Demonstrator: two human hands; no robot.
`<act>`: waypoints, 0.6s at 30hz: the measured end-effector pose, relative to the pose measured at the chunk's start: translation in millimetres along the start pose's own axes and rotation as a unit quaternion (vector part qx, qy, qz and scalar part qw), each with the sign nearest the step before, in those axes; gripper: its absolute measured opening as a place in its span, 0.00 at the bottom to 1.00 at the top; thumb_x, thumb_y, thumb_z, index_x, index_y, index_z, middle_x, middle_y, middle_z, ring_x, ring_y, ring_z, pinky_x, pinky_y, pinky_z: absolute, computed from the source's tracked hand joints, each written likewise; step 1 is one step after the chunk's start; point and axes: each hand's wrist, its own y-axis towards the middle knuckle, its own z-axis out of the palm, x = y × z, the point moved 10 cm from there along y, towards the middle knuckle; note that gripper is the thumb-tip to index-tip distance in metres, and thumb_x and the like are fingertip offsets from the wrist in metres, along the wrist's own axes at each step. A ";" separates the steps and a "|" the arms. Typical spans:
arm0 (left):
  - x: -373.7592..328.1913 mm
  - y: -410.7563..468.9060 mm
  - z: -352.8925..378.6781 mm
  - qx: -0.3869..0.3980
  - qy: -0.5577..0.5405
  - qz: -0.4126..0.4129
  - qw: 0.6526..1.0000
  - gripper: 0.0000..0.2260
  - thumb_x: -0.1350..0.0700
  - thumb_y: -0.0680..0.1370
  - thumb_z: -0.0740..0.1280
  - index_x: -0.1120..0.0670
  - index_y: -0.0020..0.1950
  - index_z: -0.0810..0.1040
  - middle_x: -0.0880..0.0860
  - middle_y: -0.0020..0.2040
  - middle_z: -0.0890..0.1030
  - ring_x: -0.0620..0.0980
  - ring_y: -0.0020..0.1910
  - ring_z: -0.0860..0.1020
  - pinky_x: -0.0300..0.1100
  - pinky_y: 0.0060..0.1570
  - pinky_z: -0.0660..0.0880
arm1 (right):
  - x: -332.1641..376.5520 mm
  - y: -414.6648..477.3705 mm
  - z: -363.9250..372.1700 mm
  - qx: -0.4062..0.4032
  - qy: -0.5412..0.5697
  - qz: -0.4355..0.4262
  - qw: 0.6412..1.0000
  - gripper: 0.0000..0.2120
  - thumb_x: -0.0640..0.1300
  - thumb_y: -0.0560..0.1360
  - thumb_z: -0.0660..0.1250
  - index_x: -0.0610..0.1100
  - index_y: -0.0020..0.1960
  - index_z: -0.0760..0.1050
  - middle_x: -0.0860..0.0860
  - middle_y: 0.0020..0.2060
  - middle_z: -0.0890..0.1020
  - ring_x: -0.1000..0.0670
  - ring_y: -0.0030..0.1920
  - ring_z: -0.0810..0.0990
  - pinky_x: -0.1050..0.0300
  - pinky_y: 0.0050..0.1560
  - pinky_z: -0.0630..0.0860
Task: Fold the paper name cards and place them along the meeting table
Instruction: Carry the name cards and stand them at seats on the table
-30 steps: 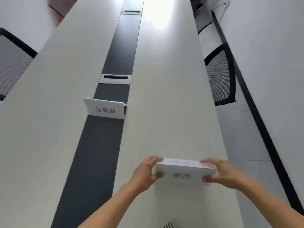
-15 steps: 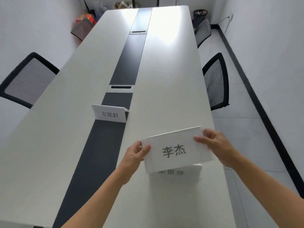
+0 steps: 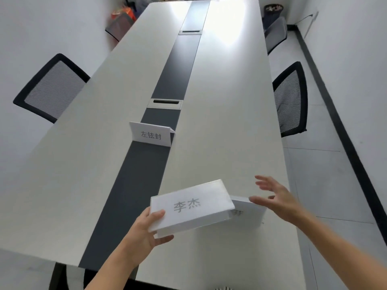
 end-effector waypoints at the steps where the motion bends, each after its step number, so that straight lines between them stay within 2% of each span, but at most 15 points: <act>1: 4.9 0.7 -10.8 -0.015 -0.013 -0.006 1.000 0.30 0.47 0.64 0.74 0.51 0.64 0.75 0.59 0.62 0.79 0.59 0.58 0.77 0.56 0.53 0.78 | -18.0 -1.4 9.5 0.039 -0.033 0.018 0.999 0.43 0.62 0.58 0.77 0.56 0.70 0.67 0.57 0.61 0.74 0.56 0.62 0.73 0.58 0.54 0.72; 4: 17.2 4.5 -32.9 -0.042 -0.046 -0.029 0.998 0.32 0.47 0.62 0.75 0.52 0.66 0.74 0.59 0.60 0.80 0.59 0.56 0.77 0.55 0.51 0.77 | -58.7 -2.4 33.0 0.102 -0.076 0.067 0.990 0.47 0.55 0.57 0.81 0.59 0.72 0.64 0.57 0.64 0.71 0.53 0.65 0.69 0.57 0.62 0.69; 8: 23.1 13.5 -40.2 -0.039 -0.072 -0.052 0.995 0.29 0.48 0.67 0.71 0.54 0.67 0.73 0.59 0.60 0.79 0.59 0.55 0.77 0.55 0.50 0.77 | -79.5 6.4 34.3 0.065 -0.060 0.092 0.992 0.38 0.47 0.59 0.82 0.55 0.66 0.72 0.52 0.61 0.77 0.49 0.62 0.75 0.58 0.61 0.69; 10: 20.6 18.2 -41.4 -0.034 -0.077 -0.056 0.995 0.29 0.49 0.67 0.71 0.54 0.67 0.74 0.60 0.59 0.79 0.59 0.55 0.77 0.55 0.52 0.76 | -74.5 5.8 32.6 0.064 -0.060 0.090 0.992 0.33 0.47 0.59 0.82 0.56 0.62 0.75 0.54 0.59 0.79 0.50 0.61 0.76 0.59 0.58 0.70; 14: 9.5 25.0 -42.2 -0.018 -0.089 -0.049 0.995 0.24 0.50 0.70 0.70 0.54 0.65 0.76 0.59 0.57 0.80 0.59 0.55 0.77 0.56 0.54 0.75 | -40.7 -2.9 18.2 0.040 -0.044 0.068 0.996 0.27 0.57 0.55 0.79 0.62 0.53 0.79 0.57 0.54 0.82 0.54 0.54 0.78 0.58 0.50 0.72; 15: 5.7 25.8 -42.5 -0.014 -0.094 -0.044 0.995 0.22 0.50 0.71 0.69 0.54 0.64 0.76 0.58 0.56 0.81 0.59 0.54 0.77 0.56 0.54 0.74 | -30.4 -5.2 13.7 0.031 -0.034 0.061 0.997 0.25 0.57 0.55 0.78 0.61 0.52 0.80 0.56 0.52 0.83 0.54 0.52 0.80 0.57 0.49 0.74; 18: -6.7 26.2 -43.4 0.000 -0.108 -0.026 0.994 0.20 0.50 0.74 0.65 0.53 0.64 0.76 0.58 0.56 0.81 0.58 0.55 0.76 0.55 0.52 0.75 | 0.9 -10.6 5.0 0.011 0.034 0.031 0.999 0.21 0.51 0.59 0.79 0.49 0.52 0.82 0.51 0.47 0.86 0.51 0.49 0.84 0.59 0.47 0.80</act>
